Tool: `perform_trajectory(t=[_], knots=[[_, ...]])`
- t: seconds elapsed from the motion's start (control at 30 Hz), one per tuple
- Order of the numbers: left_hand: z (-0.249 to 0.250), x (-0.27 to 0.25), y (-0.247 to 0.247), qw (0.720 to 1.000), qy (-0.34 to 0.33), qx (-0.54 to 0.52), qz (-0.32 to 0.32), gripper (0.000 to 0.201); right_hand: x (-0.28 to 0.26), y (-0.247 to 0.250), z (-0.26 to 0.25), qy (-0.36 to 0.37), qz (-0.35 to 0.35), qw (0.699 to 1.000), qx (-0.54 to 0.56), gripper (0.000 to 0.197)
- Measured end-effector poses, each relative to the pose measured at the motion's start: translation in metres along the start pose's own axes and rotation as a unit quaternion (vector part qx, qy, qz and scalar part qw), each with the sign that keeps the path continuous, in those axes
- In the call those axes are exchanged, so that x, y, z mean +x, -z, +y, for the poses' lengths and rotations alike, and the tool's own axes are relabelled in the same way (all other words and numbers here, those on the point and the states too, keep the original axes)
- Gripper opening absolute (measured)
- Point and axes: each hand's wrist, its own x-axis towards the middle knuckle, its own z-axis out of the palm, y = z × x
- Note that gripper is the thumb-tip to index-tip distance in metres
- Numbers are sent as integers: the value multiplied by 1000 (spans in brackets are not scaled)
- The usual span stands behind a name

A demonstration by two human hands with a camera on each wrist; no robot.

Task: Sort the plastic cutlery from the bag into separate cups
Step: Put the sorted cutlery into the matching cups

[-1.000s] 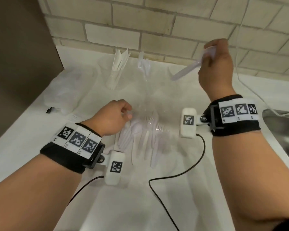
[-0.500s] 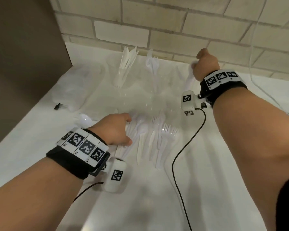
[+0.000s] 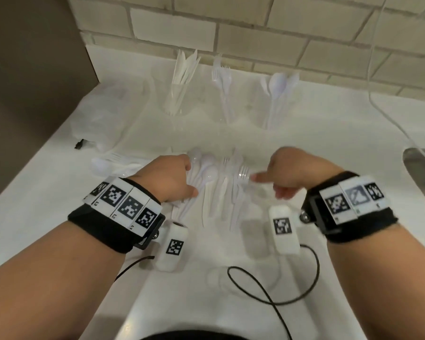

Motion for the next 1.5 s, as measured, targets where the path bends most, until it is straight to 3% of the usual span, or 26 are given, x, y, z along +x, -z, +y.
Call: perform_trajectory(t=[0.1,0.3,0.4,0.47,0.53,0.67,0.83,0.97,1.1,1.3,1.5], knots=[[7,4,-4,1000,-22,-12,4,64,-7,-31,4,-10,-73,996,52,49],[22,14,-7,998,-50,17,-42,74,12,-42,-10,-20,-25,988,153,23],[26,20,-7,998,-58,14,-31,52,21,-36,-16,-4,20,989,149,21],[27,23,-9,998,-57,-32,-10,36,22,-35,-25,-1,22,988,155,38],[27,27,-11,994,-47,-95,5,39,19,-35,-37,8,2,991,130,51],[25,28,-13,965,-8,-261,-3,60,19,-39,-56,36,-10,999,9,52],[21,30,-15,922,27,-385,-19,58,36,-58,-68,25,24,998,-59,59],[25,27,-16,899,29,-435,-42,56,42,-61,-72,16,27,996,-79,65],[24,26,-15,892,20,-449,-55,53,44,-60,-77,35,19,991,-126,37],[15,24,-11,884,9,-460,-84,51,44,-62,-76,58,33,987,-146,24],[9,19,-11,865,16,-489,-108,54,43,-64,-78,67,87,982,-154,47]])
